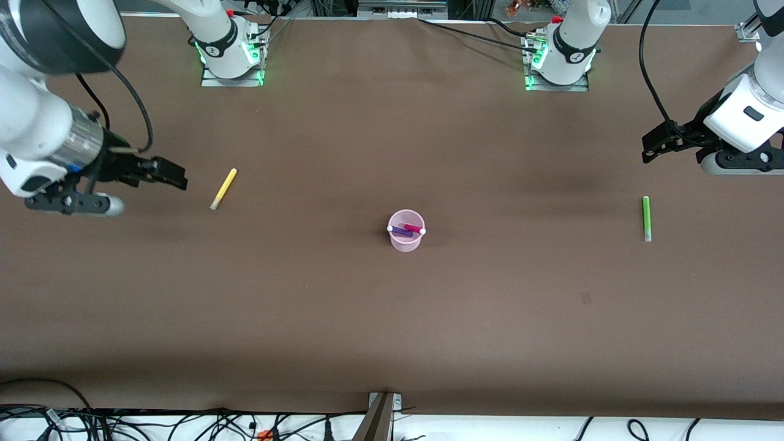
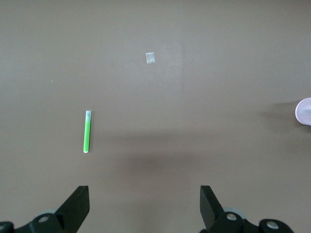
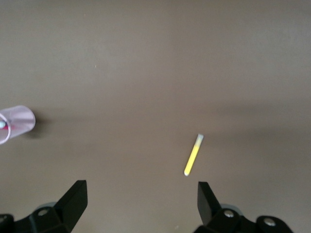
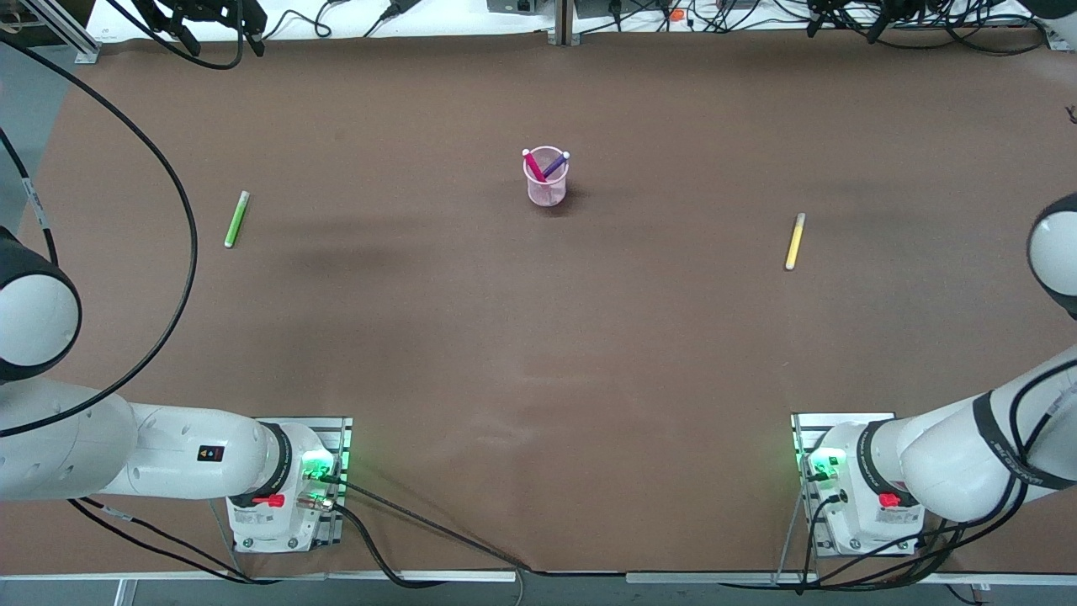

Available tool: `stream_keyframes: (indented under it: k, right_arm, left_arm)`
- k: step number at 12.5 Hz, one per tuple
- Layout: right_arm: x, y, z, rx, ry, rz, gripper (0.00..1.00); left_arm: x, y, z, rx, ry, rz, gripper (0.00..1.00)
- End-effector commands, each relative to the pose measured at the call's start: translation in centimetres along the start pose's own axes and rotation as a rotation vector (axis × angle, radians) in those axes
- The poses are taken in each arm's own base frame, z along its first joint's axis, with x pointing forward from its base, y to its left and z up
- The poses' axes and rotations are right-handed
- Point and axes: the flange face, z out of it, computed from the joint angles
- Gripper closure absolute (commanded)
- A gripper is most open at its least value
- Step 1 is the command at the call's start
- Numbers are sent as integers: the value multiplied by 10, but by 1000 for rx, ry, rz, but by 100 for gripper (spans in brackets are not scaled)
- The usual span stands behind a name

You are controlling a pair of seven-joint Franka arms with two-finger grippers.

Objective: Organize pens into pink holder with both arms

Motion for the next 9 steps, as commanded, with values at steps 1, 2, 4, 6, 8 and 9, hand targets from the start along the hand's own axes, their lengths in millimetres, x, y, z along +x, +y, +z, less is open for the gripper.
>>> stream_keyframes:
  k: [1, 2, 4, 6, 8, 9]
  right_arm:
    - [-28, 24, -5, 5, -3, -7, 0]
    - [-28, 26, -7, -7, 2, -10, 0]
    - [-28, 33, -13, -59, 20, -70, 0]
    - [-26, 36, -20, -89, 36, -76, 0]
    - [-20, 37, -26, -89, 50, -77, 0]
    - [-20, 36, -25, -88, 47, -78, 0]
  left_arm:
    - [3, 0, -5, 15, -6, 9, 0]
    - [3, 2, -5, 15, -6, 12, 0]
    - [3, 2, -5, 15, -6, 9, 0]
    - [3, 2, -5, 13, -6, 14, 0]
    - [2, 11, -6, 13, -4, 27, 0]
    - [2, 12, -6, 15, -4, 32, 0]
